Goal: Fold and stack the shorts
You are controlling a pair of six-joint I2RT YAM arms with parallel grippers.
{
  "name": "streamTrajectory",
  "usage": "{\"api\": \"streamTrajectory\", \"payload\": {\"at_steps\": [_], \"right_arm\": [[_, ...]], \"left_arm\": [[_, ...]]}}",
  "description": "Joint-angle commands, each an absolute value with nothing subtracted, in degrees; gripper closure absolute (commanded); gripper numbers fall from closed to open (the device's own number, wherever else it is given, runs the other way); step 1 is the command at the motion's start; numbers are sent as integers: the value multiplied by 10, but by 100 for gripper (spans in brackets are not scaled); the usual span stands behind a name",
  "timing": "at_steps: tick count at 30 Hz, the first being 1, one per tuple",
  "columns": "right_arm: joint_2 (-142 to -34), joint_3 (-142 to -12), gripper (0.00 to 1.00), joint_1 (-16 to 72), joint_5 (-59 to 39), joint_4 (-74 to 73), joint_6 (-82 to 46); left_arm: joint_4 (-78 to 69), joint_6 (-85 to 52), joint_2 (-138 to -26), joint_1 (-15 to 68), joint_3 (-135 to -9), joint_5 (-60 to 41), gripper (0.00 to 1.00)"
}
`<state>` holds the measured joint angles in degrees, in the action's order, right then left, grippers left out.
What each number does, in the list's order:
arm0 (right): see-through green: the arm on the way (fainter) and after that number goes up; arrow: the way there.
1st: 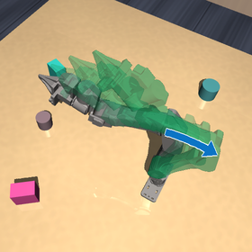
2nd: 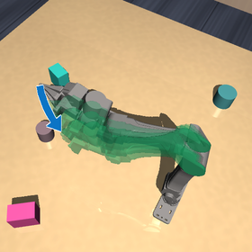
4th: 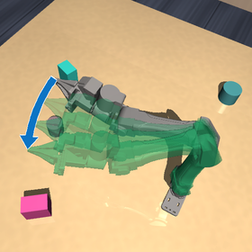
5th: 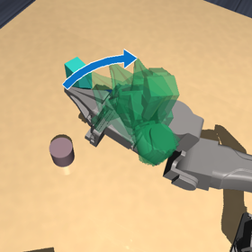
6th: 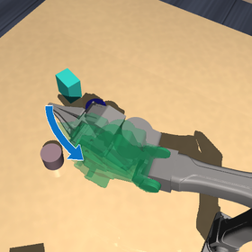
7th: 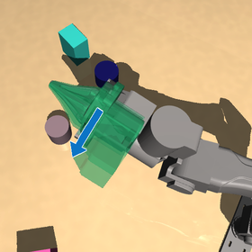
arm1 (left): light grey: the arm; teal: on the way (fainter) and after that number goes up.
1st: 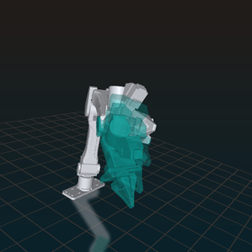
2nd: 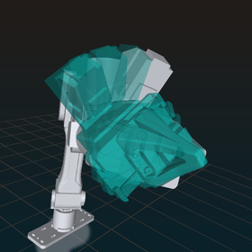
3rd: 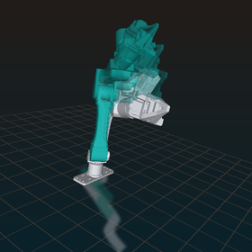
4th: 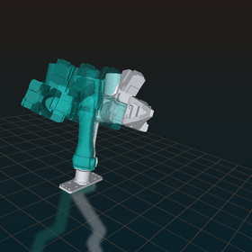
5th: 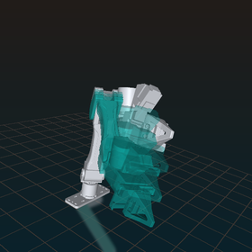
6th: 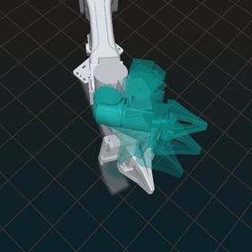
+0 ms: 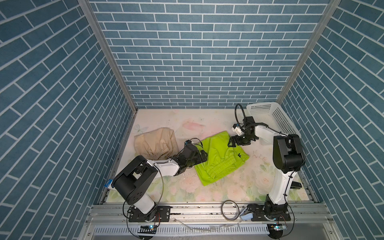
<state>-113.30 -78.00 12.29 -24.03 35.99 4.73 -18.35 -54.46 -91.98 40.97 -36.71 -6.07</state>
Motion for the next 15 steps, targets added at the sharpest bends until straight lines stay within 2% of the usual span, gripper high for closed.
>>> {"api": "streamTrajectory", "payload": {"at_steps": [1, 5, 15], "right_arm": [[-1153, -784, 2, 120, -271, 412, 33], [-1137, -748, 2, 120, -264, 397, 12], [-1065, -651, 9, 126, -342, 351, -50]], "left_arm": [[-156, -559, -940, 422, -366, -86, 1], [-159, -558, -948, 429, -370, -90, 5], [-164, -555, -970, 429, -387, -110, 19]]}}
